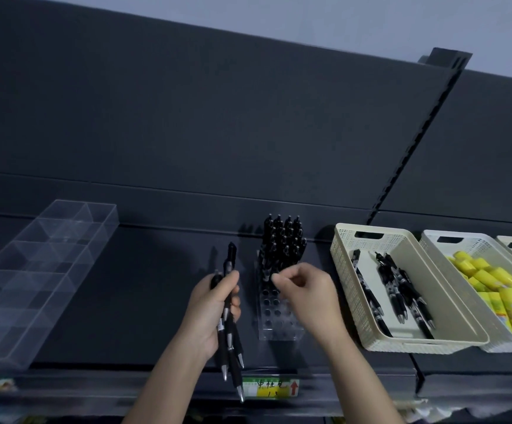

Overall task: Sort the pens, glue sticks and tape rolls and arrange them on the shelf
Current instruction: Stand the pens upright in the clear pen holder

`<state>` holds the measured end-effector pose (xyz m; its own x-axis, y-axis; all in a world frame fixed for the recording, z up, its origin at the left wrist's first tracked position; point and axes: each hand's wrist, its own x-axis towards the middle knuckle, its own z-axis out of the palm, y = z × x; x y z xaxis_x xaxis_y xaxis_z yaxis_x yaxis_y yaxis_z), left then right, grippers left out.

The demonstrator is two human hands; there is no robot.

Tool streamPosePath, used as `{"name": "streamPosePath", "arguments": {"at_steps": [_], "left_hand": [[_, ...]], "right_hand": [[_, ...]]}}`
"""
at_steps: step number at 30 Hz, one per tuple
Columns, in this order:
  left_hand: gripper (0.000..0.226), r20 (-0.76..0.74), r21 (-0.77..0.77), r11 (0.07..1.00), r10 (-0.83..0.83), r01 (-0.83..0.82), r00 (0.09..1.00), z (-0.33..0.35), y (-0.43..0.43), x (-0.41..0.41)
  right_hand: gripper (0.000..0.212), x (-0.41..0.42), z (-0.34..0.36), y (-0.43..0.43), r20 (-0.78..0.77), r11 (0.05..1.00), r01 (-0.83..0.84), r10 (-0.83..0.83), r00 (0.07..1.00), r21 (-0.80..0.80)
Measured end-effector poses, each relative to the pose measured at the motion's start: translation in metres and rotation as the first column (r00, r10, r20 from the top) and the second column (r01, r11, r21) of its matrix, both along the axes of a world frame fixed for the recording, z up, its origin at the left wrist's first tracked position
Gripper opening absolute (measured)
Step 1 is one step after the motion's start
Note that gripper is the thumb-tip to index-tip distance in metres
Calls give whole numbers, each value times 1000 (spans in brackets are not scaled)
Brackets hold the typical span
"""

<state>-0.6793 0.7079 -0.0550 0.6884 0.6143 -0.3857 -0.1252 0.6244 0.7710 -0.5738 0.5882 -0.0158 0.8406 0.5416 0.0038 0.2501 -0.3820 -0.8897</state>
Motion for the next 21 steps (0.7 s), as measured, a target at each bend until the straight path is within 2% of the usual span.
{"name": "streamPosePath", "arguments": {"at_steps": [2,4,9,12,15,17,19,21], "left_hand": [[14,19,70,993,-97,95,995,2,-5,-2],[15,29,129,973,-198,193,980,4,-8,-3],[32,-34,309,897,-323,317,946,13,-6,-5],[40,-44,323,909,-263,262,964,17,-9,-2],[41,-131,288,951,-73,108,989,15,-8,3],[35,-114,144,990,14,2,993,12,-3,4],[33,-76,-34,997,64,-67,995,10,2,3],[33,-54,-190,976,100,-109,994,9,6,4]], "right_hand": [[11,-11,5,8,-201,994,-60,78,977,95],[18,-13,9,14,-328,986,-71,118,937,151],[22,-8,14,17,-425,983,-48,121,897,178],[19,-6,17,16,-435,970,-35,139,890,239],[24,2,25,11,-389,917,72,96,916,394],[24,15,31,3,-277,883,158,-34,960,442],[24,33,33,-5,-36,918,217,-218,975,332],[23,47,28,-11,171,950,248,-281,944,190]]}}
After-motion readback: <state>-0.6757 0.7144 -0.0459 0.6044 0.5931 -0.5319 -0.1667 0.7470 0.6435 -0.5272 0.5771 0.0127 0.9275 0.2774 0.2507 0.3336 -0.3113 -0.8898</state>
